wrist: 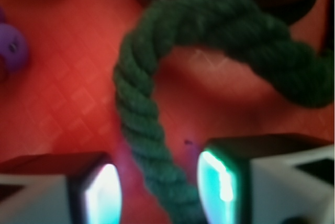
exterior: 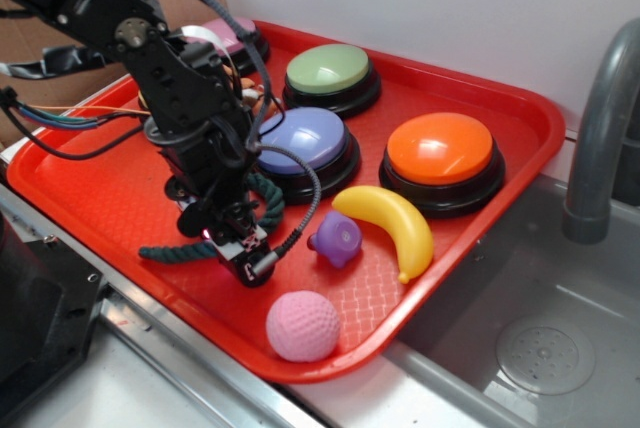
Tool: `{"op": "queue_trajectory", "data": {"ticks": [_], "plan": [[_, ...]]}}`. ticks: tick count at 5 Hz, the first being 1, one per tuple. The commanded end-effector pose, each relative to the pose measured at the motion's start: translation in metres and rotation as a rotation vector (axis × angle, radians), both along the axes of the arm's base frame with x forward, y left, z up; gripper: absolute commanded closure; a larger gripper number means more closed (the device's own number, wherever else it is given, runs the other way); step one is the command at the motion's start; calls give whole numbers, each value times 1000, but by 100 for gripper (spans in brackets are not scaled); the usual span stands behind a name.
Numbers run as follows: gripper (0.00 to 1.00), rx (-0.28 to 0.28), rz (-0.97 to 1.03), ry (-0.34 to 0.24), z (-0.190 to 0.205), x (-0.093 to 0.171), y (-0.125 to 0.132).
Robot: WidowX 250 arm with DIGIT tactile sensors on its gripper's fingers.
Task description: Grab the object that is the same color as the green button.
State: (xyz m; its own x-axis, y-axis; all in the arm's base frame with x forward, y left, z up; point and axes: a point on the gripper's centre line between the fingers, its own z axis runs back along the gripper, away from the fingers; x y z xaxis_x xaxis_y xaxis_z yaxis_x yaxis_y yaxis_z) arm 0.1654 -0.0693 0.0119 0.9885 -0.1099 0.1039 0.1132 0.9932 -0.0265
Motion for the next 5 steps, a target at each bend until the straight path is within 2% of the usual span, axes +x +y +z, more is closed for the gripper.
{"op": "queue_trajectory", "data": {"ticks": [1,2,3,5], "plan": [[100,1,3,-6,1,0,1],[100,22,24,-3,14,3,0],[100,8,73,31,39,9,6],[100,40,168,11,109,14,41]]}}
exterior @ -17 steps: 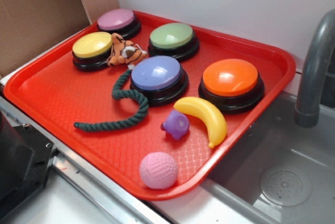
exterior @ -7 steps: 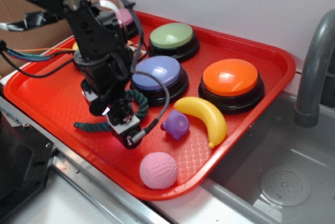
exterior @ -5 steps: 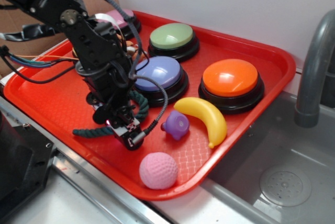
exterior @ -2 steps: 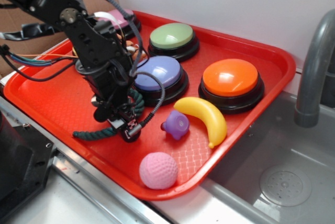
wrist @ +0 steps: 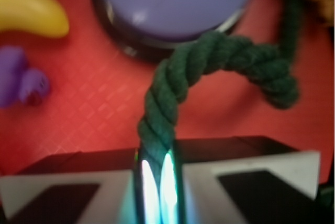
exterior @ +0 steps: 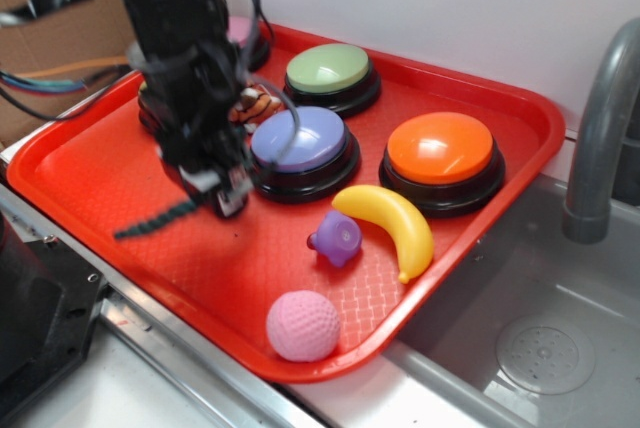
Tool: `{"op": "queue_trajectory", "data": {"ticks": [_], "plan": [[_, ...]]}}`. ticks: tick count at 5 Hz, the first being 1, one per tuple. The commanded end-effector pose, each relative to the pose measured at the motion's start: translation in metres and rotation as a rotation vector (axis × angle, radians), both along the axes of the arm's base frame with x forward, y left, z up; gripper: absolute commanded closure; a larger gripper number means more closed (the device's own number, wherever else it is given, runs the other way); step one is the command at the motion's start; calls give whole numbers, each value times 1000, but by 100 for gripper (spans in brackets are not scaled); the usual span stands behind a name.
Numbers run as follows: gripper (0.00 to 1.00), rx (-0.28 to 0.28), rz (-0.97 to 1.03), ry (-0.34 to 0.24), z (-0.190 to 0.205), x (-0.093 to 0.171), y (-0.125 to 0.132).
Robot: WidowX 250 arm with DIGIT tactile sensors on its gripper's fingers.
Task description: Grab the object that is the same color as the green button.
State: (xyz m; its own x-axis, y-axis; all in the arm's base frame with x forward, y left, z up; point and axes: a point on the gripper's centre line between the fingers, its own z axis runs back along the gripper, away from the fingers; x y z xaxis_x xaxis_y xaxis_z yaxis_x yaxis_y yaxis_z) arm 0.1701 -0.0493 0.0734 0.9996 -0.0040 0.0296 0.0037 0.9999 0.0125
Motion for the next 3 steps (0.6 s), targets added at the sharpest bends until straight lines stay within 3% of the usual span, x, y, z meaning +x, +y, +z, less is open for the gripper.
{"op": "queue_trajectory", "data": {"ticks": [1,2,3], "plan": [[100,8,76,-77,72,7,36],[100,21,120,-97,93,2,49],[100,9,98,-24,94,3,51]]}}
